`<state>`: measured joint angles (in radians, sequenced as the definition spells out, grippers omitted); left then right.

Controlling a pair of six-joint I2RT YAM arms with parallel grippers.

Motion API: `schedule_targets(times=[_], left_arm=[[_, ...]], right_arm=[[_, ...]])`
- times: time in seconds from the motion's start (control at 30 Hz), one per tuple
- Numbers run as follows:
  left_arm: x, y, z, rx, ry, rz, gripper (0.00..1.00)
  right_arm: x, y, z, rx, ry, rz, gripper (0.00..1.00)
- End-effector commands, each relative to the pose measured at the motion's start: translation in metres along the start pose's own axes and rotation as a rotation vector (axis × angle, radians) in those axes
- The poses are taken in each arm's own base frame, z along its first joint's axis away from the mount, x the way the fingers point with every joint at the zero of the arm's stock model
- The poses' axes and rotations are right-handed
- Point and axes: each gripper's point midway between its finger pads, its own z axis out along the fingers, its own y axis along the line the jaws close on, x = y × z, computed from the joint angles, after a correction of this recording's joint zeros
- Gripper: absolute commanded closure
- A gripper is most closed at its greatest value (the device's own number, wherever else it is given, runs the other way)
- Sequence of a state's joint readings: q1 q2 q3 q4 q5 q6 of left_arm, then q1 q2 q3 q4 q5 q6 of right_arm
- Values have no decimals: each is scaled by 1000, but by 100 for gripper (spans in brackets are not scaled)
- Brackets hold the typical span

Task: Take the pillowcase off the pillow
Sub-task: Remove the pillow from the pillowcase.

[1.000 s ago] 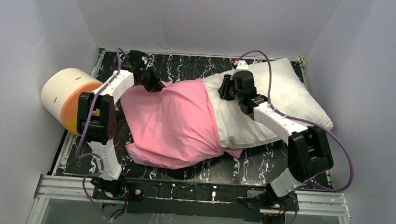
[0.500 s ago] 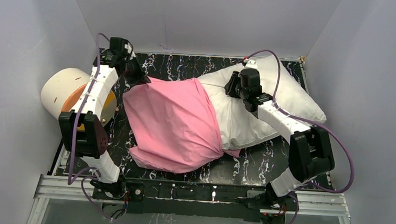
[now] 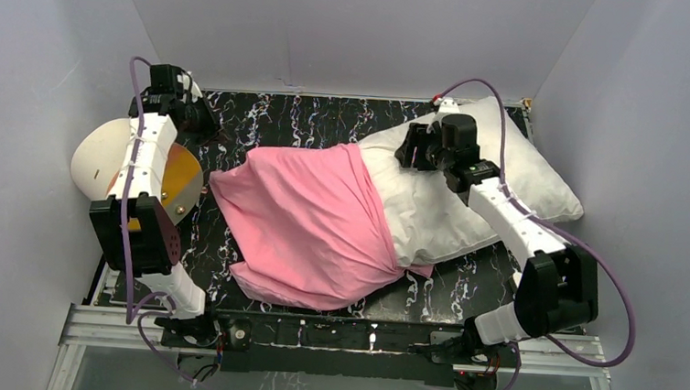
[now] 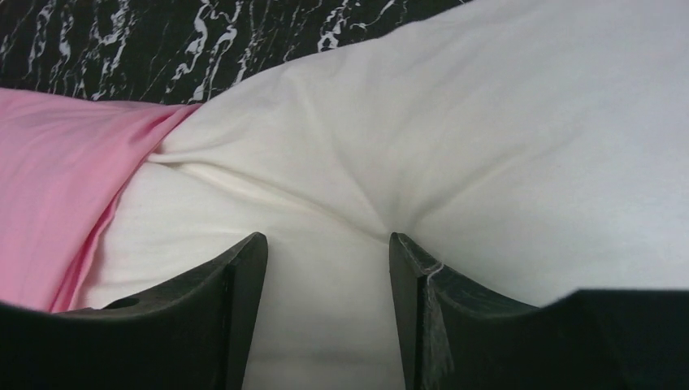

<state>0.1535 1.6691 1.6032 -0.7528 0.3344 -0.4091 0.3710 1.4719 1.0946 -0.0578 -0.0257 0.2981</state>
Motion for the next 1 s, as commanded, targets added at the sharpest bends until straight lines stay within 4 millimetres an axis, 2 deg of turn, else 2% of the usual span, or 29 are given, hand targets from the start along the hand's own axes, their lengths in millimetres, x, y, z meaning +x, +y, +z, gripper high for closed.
schedule_targets(times=[0.0, 0.03, 0.1, 0.2, 0.27, 0.33, 0.4, 0.47, 0.5, 0.57, 0.67, 0.73, 0.8, 0.87, 0.97], left_arm=[[7, -41, -20, 194, 20, 86, 92], [10, -48, -22, 218, 26, 95, 78], [19, -70, -27, 255, 22, 150, 62], [45, -106, -37, 289, 21, 260, 46], [71, -118, -44, 301, 39, 301, 40], [95, -120, -52, 306, 52, 323, 37], [120, -116, -63, 309, 61, 336, 34], [150, -109, -74, 325, 90, 340, 32], [166, -104, -78, 334, 113, 337, 31], [199, -94, -83, 350, 165, 328, 31], [235, -81, -91, 371, 211, 307, 30], [254, -73, -94, 383, 230, 300, 29], [274, -64, -93, 379, 272, 291, 29], [290, -59, -93, 369, 296, 283, 29], [311, -53, -91, 337, 317, 298, 28]], right_arm=[[-4, 26, -42, -152, 104, -138, 32], [-6, 38, -49, -202, 110, -157, 30], [-5, 58, -63, -280, 130, -193, 29], [27, 92, -81, -386, 207, -262, 29], [57, 112, -93, -424, 267, -316, 29], [81, 117, -99, -382, 303, -322, 29], [98, 109, -100, -313, 308, -305, 31], [106, 96, -97, -238, 297, -280, 48], [108, 96, -98, -239, 293, -273, 54], [104, 108, -100, -290, 276, -238, 62], [82, 139, -106, -413, 221, -167, 79], [63, 160, -110, -489, 180, -122, 80], [40, 179, -115, -561, 125, -110, 68], [22, 172, -108, -469, 83, -96, 56], [4, 120, -90, -125, 37, -79, 46]])
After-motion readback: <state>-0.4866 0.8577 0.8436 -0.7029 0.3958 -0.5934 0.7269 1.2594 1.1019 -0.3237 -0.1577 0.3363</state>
